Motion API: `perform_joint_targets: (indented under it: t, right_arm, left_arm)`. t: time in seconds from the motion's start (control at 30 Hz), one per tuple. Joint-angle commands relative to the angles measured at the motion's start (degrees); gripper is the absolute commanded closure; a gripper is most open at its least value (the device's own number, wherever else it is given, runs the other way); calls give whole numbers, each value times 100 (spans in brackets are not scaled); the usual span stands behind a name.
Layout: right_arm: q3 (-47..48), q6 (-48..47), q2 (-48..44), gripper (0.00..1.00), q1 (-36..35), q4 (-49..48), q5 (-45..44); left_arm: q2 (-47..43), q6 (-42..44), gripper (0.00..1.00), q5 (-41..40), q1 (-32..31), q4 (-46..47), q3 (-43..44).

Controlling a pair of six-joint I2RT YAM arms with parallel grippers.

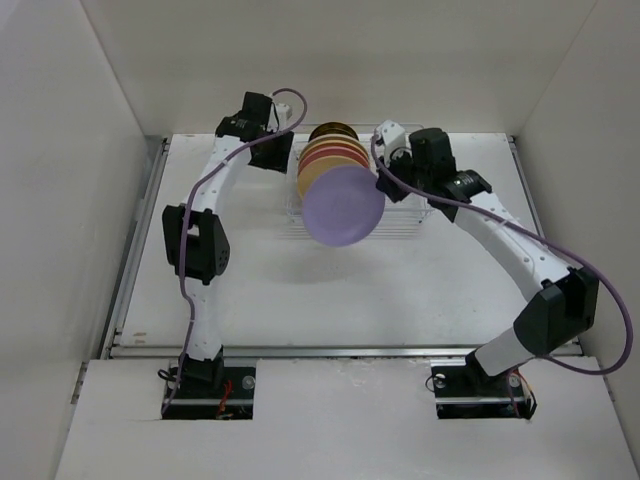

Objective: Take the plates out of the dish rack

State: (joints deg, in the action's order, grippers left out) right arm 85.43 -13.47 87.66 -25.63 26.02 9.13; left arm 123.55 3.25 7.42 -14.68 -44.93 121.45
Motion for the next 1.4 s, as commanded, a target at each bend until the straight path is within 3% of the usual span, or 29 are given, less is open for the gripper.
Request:
perform_joint_targets:
  t: [0.0, 0.07, 0.17, 0.4, 0.5, 0.77, 0.97, 1.17, 1.37]
  right_arm:
    - [-568, 152, -161, 100, -284, 798, 835]
    - [-799, 291, -161, 100, -338, 904, 1003]
    - [-1238, 485, 171, 100, -557, 984, 1144]
    - [-1898, 1118, 691, 100, -707, 229, 590]
    - [-2030, 1207, 918, 95, -707, 123, 590]
    - [-2083, 1391, 929, 54, -707, 70, 538]
    - [-1837, 1444, 403, 53, -707, 263, 459]
    - [-1416, 1444, 85, 48, -707, 430, 283]
    - [-1116, 1444, 32, 48, -707, 544, 283]
  left_arm:
    - [-840, 842, 48, 267, -114, 265, -60]
    - [-894, 1613, 50, 732, -280, 196, -113]
    - [-886, 2100, 51, 814, -509, 81, -113]
    - [-498, 2259, 66, 594, -686, 204, -113]
    - [-366, 2259, 66, 594, -738, 204, -60]
    - [-147, 2146, 66, 375, -853, 379, -60]
    - [-41, 1987, 71, 479, -853, 432, -7]
    - [11, 1812, 100, 410, -853, 379, 45]
    - [-41, 1811, 100, 409, -792, -173, 484]
